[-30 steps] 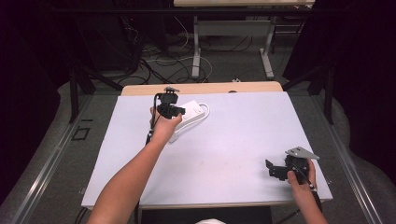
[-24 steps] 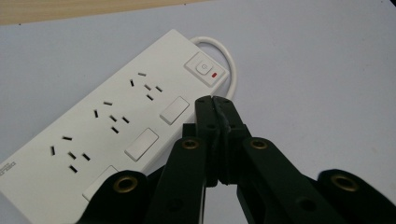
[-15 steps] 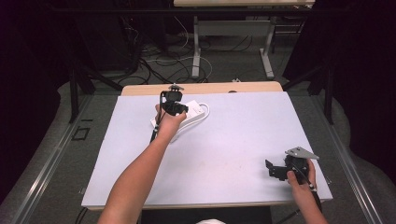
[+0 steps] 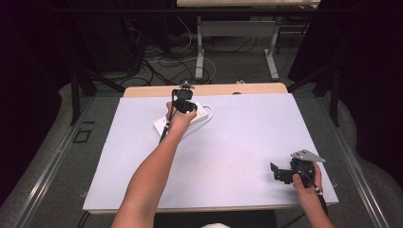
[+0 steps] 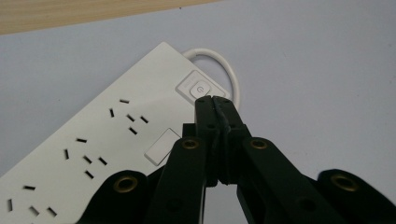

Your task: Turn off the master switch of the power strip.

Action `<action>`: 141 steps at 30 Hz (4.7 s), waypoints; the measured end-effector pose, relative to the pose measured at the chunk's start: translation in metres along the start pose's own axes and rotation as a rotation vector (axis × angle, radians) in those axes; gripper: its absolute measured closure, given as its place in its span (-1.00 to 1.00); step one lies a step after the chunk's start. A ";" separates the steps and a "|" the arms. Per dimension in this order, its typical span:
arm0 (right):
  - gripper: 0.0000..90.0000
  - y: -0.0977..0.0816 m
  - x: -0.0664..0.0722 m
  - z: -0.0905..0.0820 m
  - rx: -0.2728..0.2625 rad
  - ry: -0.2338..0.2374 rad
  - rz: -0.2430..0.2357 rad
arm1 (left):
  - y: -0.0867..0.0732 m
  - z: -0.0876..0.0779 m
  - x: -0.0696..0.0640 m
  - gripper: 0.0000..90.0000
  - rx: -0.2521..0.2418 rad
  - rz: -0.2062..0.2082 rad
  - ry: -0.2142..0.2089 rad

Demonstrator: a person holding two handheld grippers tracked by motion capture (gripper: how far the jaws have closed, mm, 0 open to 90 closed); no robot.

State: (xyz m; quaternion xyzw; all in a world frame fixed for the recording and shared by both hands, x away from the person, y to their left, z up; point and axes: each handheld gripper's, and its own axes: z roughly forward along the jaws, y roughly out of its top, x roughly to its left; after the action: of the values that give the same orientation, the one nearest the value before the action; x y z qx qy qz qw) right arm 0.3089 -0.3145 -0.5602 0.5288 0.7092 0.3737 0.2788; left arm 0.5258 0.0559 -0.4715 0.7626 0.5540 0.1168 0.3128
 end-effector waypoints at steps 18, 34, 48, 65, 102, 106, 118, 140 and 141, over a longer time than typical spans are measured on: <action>-1.00 0.000 0.000 -0.002 0.003 0.005 0.004 | 0.003 0.038 -0.004 1.00 0.038 0.004 0.019; -1.00 0.000 -0.002 -0.004 -0.002 0.005 0.022 | 0.005 0.063 -0.006 1.00 0.063 0.017 0.043; -1.00 -0.001 -0.001 -0.003 -0.002 0.022 0.024 | 0.009 0.069 -0.007 1.00 0.042 0.016 0.055; -1.00 0.000 -0.002 -0.006 0.007 0.036 0.021 | 0.011 0.070 -0.004 1.00 0.046 0.022 0.069; -1.00 -0.001 -0.003 -0.007 0.000 0.030 0.010 | 0.010 0.059 -0.008 1.00 0.029 0.001 0.068; -1.00 -0.002 -0.004 -0.008 0.000 0.028 0.009 | 0.011 0.057 -0.007 1.00 0.023 -0.004 0.073; -1.00 -0.002 -0.003 -0.007 0.002 0.033 0.013 | 0.012 0.052 -0.003 0.86 0.006 -0.009 0.067; -1.00 -0.001 -0.002 -0.008 0.003 0.040 0.023 | 0.012 0.041 -0.002 0.12 -0.021 0.018 0.087; -1.00 -0.001 -0.002 -0.007 0.003 0.040 0.014 | 0.011 0.040 -0.002 0.09 -0.021 0.008 0.084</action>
State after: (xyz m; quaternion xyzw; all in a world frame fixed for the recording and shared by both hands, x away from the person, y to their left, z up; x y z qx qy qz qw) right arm 0.3030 -0.3186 -0.5570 0.5266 0.7116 0.3851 0.2609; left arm 0.5549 0.0378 -0.4955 0.7561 0.5622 0.1558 0.2965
